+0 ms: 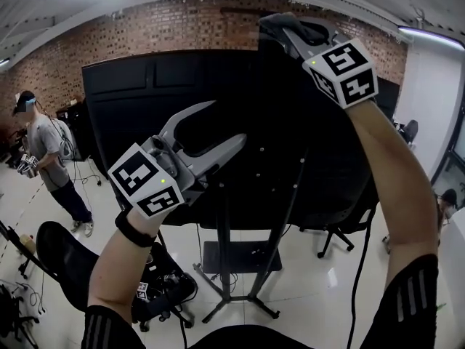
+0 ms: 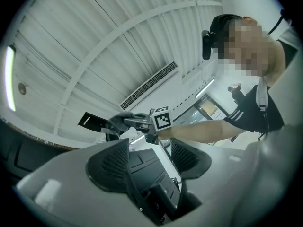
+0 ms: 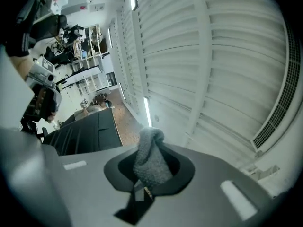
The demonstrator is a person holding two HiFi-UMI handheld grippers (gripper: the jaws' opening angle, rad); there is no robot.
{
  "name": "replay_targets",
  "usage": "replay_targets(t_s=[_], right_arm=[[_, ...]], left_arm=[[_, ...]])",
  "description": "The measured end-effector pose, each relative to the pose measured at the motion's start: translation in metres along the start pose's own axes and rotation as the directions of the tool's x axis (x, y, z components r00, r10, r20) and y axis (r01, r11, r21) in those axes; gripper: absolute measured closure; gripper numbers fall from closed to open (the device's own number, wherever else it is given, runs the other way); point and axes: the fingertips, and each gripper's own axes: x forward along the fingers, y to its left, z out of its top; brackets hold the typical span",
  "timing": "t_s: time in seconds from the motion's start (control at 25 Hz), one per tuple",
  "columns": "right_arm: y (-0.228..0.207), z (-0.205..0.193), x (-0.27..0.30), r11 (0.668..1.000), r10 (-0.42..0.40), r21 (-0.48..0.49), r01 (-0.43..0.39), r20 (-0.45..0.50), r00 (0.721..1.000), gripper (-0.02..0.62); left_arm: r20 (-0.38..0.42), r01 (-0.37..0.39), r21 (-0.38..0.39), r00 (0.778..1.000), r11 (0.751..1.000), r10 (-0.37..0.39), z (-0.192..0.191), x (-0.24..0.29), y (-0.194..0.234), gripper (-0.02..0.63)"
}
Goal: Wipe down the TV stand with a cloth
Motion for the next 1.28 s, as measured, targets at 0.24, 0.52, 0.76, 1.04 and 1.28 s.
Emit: replay_targets(t_s=[0.24,0.52,0.76,1.04,1.28], right_arm=[[0.003,-0.025,0.027,0.998,-0.018,-0.060,0.012,-0.096,0.995,0.568],[0.061,-0.065,0.022,0.991,0.096,-0.075,-0.110,-0.166,0.981,0.572],[0.120,-0.099,0.002,0.975,0.182,-0.083,-0.208,-0.249,0.951,0.572],[0.183,-0.131,-0.021,0.928,0.249,-0.184,-0.323,-0.337,0.908,0.574],[0.234,-0.164,-0.044,0.879,0.270,-0.247,-0.408,-0.447,0.853,0.574]], left_arm=[[-0.016,0.004,-0.023,1.000,1.000,-0.005,-0.016,0.000,-0.008,0.319],[-0.049,-0.004,-0.096,0.999,0.995,-0.001,-0.055,-0.011,-0.016,0.319],[-0.056,-0.013,-0.129,0.998,0.992,0.006,-0.076,-0.025,-0.022,0.319],[-0.084,-0.036,-0.198,0.996,0.980,0.020,-0.108,-0.041,-0.033,0.319],[-0.114,-0.051,-0.218,0.993,0.975,0.027,-0.132,-0.054,-0.047,0.319]])
